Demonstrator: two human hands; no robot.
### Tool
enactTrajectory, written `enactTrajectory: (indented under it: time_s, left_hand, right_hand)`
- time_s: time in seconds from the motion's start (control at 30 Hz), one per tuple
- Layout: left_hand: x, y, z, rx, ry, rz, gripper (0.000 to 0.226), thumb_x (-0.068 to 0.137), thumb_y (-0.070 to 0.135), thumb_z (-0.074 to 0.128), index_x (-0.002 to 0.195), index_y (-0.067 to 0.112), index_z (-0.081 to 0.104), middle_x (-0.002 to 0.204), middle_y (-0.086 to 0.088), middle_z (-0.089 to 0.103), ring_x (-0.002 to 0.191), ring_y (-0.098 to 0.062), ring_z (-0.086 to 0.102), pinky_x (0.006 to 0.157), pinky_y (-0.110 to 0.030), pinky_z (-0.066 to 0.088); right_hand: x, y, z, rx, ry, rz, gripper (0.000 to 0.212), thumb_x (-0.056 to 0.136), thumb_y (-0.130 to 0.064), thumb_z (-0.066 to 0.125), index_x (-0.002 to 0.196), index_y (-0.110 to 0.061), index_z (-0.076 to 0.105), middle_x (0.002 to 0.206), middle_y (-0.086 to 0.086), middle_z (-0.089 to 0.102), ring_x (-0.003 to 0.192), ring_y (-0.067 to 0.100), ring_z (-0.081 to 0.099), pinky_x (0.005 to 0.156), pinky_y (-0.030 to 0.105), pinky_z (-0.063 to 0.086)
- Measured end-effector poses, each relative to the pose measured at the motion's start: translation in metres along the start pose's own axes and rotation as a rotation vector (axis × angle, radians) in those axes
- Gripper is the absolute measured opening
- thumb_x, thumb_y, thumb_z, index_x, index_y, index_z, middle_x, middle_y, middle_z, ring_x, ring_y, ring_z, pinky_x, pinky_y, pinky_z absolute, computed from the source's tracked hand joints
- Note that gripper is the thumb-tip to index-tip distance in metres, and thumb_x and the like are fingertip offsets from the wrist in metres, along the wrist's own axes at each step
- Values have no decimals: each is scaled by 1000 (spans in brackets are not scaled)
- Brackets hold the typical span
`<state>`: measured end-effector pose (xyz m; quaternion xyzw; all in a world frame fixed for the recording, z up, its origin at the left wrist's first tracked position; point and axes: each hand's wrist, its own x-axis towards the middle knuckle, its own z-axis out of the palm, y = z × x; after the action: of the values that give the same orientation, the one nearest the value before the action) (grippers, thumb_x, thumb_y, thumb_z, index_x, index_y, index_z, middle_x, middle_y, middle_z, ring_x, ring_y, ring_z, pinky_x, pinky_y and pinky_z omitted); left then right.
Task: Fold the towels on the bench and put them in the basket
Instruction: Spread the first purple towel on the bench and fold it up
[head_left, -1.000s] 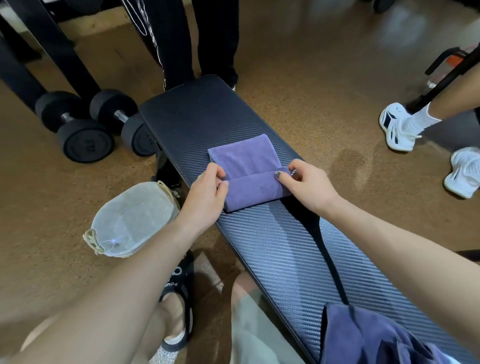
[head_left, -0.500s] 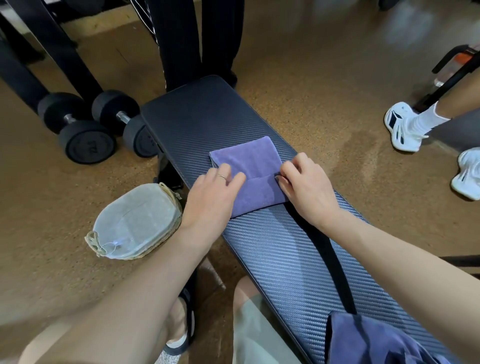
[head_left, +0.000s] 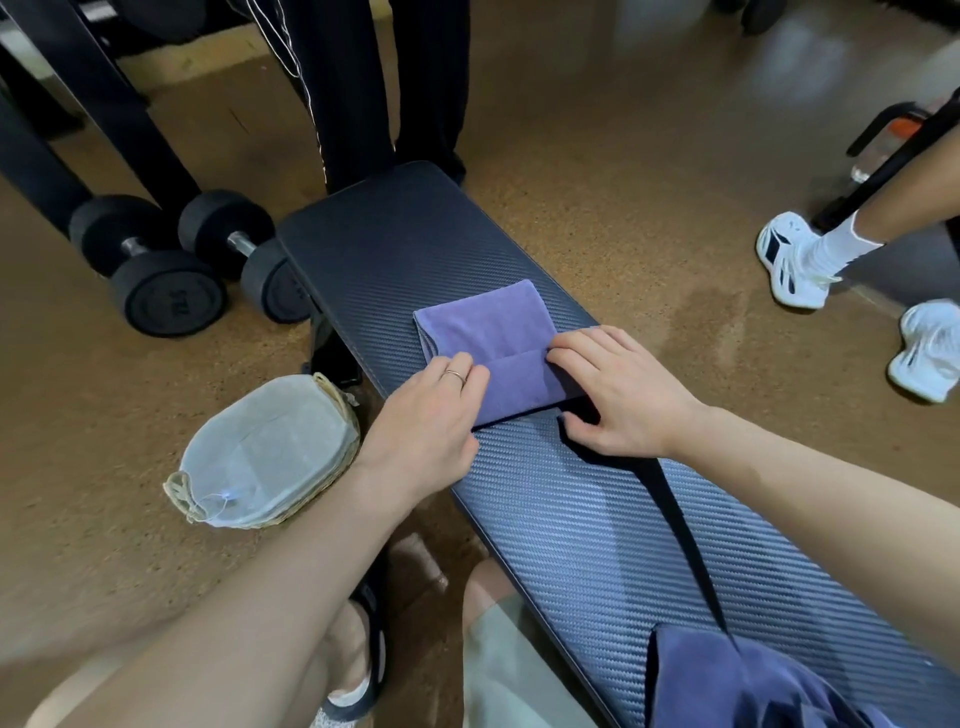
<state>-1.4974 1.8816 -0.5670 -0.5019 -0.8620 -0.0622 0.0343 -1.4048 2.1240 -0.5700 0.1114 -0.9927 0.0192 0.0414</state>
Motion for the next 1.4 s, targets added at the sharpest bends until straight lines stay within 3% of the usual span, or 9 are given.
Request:
enactTrajectory:
  time_s: [0.13, 0.27, 0.37, 0.6, 0.8, 0.93, 1.13, 1.27, 1.4]
  left_hand:
    - [6, -8, -10, -219, 22, -164, 21, 80, 21, 52, 100, 17, 47, 99, -2, 55, 88, -28, 55, 69, -44, 51]
    - [13, -24, -14, -617, 76, -344, 15, 86, 17, 52, 100, 21, 48, 93, 4, 57, 87, -21, 52, 77, -40, 44]
    - [17, -32, -10, -809, 77, -548, 8, 93, 17, 50, 100, 21, 50, 82, 3, 57, 77, -17, 53, 67, -34, 40]
    - [26, -40, 1, -835, 87, -724, 6, 99, 25, 49, 100, 19, 53, 86, -5, 66, 82, -21, 61, 74, -39, 48]
    - [30, -42, 8, -727, 101, -771, 8, 95, 24, 52, 98, 17, 55, 91, -7, 62, 85, -13, 53, 69, -31, 38]
    - [30, -48, 14, -812, 70, -861, 12, 86, 35, 53, 93, 25, 55, 101, -14, 61, 83, -14, 56, 76, -39, 56]
    - [33, -42, 7, -649, -66, -924, 43, 97, 33, 48, 135, 12, 51, 132, -14, 53, 109, -25, 49, 81, -28, 31]
    - [22, -48, 0, -780, -97, -922, 18, 89, 33, 54, 92, 17, 59, 115, -9, 60, 92, -21, 53, 63, -30, 33]
    - [1, -49, -6, -994, -175, -992, 23, 71, 41, 57, 77, 22, 47, 96, -3, 51, 77, -19, 45, 64, -33, 36]
  right_hand:
    - [13, 1, -3, 187, 46, 105, 51, 75, -34, 59, 122, -15, 56, 114, -1, 61, 106, 23, 56, 101, 37, 40]
    - [32, 4, -10, 646, 77, 454, 33, 80, -30, 62, 113, -27, 58, 101, -7, 67, 92, 19, 62, 83, 36, 49]
    - [48, 8, -8, 808, 28, 601, 20, 83, -33, 64, 102, -31, 60, 94, -9, 68, 90, 14, 64, 82, 35, 52]
    - [74, 7, 1, 772, -32, 748, 28, 89, -51, 56, 104, -28, 58, 94, -7, 68, 89, 14, 63, 80, 37, 50]
    - [83, 5, 2, 714, -98, 771, 29, 93, -50, 55, 100, -22, 57, 83, -5, 62, 80, 17, 59, 71, 36, 43]
    - [90, 4, 0, 704, -119, 788, 35, 91, -47, 59, 94, -11, 59, 85, -2, 61, 77, 19, 56, 66, 34, 41]
    - [94, -1, -3, 805, -134, 922, 42, 80, -39, 72, 91, 1, 65, 78, 3, 58, 73, 21, 52, 66, 33, 39]
    - [85, -17, -4, 901, -180, 969, 26, 75, -34, 76, 83, -12, 64, 78, 2, 57, 74, 21, 53, 67, 32, 39]
    - [76, -36, -10, 922, -222, 960, 23, 78, -29, 77, 88, -13, 65, 86, 3, 62, 83, 21, 58, 74, 38, 51]
